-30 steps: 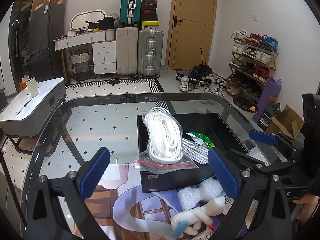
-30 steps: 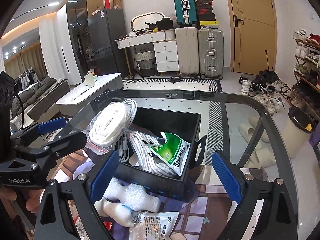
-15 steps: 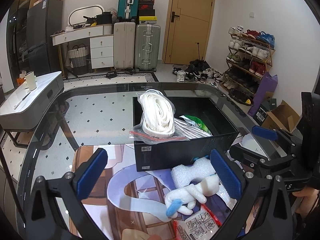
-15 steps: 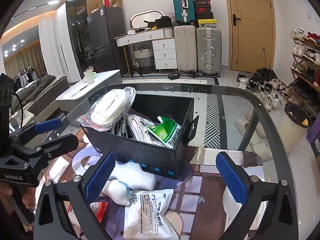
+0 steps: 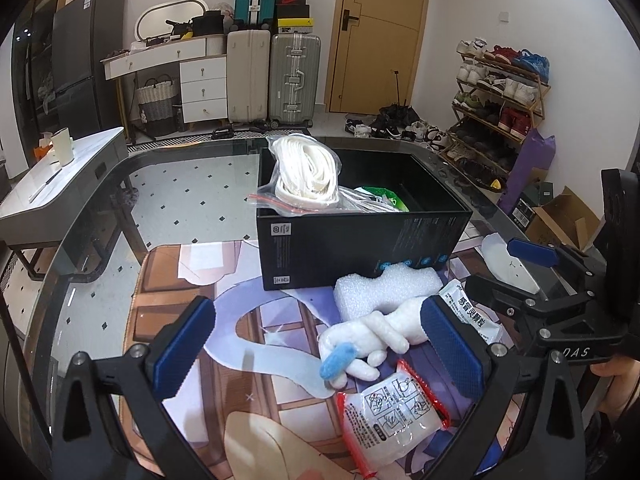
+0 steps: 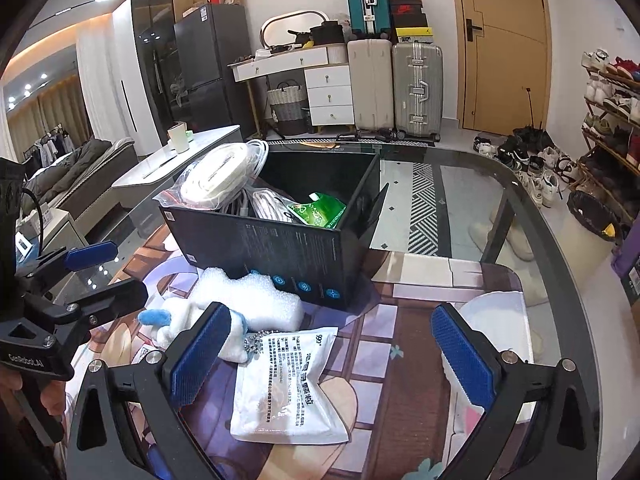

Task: Organize soft objects

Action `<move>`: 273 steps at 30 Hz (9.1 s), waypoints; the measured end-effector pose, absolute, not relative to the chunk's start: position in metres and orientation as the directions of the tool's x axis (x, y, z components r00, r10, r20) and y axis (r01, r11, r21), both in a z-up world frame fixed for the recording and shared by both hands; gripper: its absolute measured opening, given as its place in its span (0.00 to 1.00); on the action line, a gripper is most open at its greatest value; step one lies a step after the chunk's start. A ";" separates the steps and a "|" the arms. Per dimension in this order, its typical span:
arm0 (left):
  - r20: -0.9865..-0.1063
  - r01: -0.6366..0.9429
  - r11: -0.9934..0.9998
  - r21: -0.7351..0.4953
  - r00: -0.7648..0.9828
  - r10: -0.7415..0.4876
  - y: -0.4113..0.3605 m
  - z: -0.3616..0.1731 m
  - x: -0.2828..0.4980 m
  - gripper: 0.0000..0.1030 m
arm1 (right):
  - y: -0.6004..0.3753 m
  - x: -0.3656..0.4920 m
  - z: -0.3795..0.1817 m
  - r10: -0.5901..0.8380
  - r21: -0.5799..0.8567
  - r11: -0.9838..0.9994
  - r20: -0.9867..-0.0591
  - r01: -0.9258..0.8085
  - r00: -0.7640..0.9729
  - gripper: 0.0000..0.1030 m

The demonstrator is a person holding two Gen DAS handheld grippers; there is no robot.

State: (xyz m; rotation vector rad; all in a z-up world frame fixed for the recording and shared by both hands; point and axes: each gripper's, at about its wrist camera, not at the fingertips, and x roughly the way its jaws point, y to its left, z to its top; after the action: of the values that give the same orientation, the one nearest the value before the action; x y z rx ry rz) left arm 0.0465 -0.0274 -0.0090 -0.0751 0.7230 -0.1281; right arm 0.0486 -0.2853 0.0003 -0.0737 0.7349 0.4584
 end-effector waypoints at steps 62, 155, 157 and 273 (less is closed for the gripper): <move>-0.792 0.107 0.990 -0.095 0.594 -0.140 -0.065 -0.054 0.023 0.91 | -0.246 0.030 -0.041 0.317 0.000 0.841 -0.811 -0.541 0.493 0.75; -0.631 0.118 0.993 -0.015 0.769 -0.100 -0.035 0.049 0.056 0.29 | -0.246 0.057 0.060 0.377 0.057 0.888 -0.656 -0.455 0.654 0.32; -0.632 0.121 0.993 -0.014 0.768 -0.102 -0.035 0.049 0.061 0.29 | -0.245 0.061 0.061 0.380 0.059 0.888 -0.654 -0.456 0.654 0.32; -0.748 0.139 0.984 -0.116 0.640 -0.178 -0.038 -0.003 0.073 1.00 | -0.279 0.064 0.029 0.444 0.132 0.847 -0.708 -0.515 0.549 0.98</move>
State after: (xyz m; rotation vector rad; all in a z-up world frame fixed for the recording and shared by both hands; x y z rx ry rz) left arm 0.0734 -0.0377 -0.0032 -0.0489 0.8581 -0.1811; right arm 0.0644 -0.2793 0.0294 -0.0953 0.8108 0.5692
